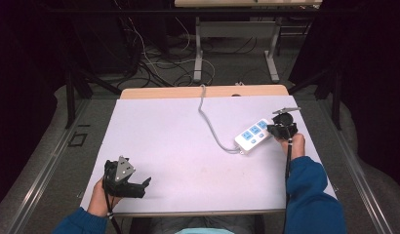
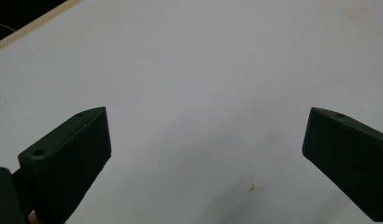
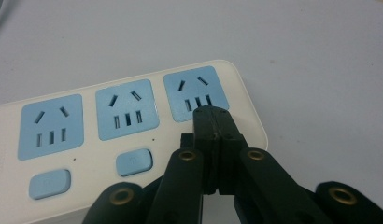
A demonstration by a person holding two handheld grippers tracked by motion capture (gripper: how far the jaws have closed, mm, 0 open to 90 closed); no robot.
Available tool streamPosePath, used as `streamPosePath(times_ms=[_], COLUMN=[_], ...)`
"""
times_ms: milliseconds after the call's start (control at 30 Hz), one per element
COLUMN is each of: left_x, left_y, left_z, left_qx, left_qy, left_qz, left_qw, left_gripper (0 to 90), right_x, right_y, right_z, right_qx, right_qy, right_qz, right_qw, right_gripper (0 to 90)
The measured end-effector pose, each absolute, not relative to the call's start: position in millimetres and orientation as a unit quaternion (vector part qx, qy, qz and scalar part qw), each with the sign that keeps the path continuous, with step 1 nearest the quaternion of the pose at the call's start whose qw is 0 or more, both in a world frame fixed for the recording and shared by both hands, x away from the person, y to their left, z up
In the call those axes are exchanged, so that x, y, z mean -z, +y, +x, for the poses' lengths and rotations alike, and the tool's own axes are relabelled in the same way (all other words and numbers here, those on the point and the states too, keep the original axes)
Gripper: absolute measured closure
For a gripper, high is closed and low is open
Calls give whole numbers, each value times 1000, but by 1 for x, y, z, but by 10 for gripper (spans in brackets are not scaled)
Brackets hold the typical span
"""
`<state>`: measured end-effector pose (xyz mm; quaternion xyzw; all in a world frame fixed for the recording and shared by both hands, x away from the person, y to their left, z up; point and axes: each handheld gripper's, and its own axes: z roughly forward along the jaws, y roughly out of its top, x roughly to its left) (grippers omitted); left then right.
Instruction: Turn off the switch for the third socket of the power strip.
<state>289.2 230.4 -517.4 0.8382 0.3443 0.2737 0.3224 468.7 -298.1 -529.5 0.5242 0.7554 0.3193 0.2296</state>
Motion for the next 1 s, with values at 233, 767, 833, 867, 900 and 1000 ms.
streamPosePath(times_ms=[233, 767, 833, 867, 900, 1000], left_x=[518, 517, 517, 517, 517, 518], left_y=[230, 231, 231, 231, 231, 230], left_z=[289, 288, 288, 288, 288, 288], left_qx=[-274, -267, -268, -269, -271, -268], left_qy=[346, 349, 351, 351, 349, 351], left_qz=[837, 838, 837, 836, 836, 836], left_qw=[323, 324, 324, 325, 324, 325], left_gripper=[13, 13, 13, 14, 13, 13], right_x=[528, 523, 522, 521, 520, 517], right_y=[-300, -301, -301, -301, -301, -301], right_z=[468, 464, 463, 462, 461, 458], right_qx=[-318, -328, -330, -332, -334, -338], right_qy=[755, 749, 748, 749, 751, 752], right_qz=[522, 524, 525, 523, 520, 519], right_qw=[238, 239, 237, 234, 233, 227], right_gripper=[900, 756, 689, 658, 618, 463])
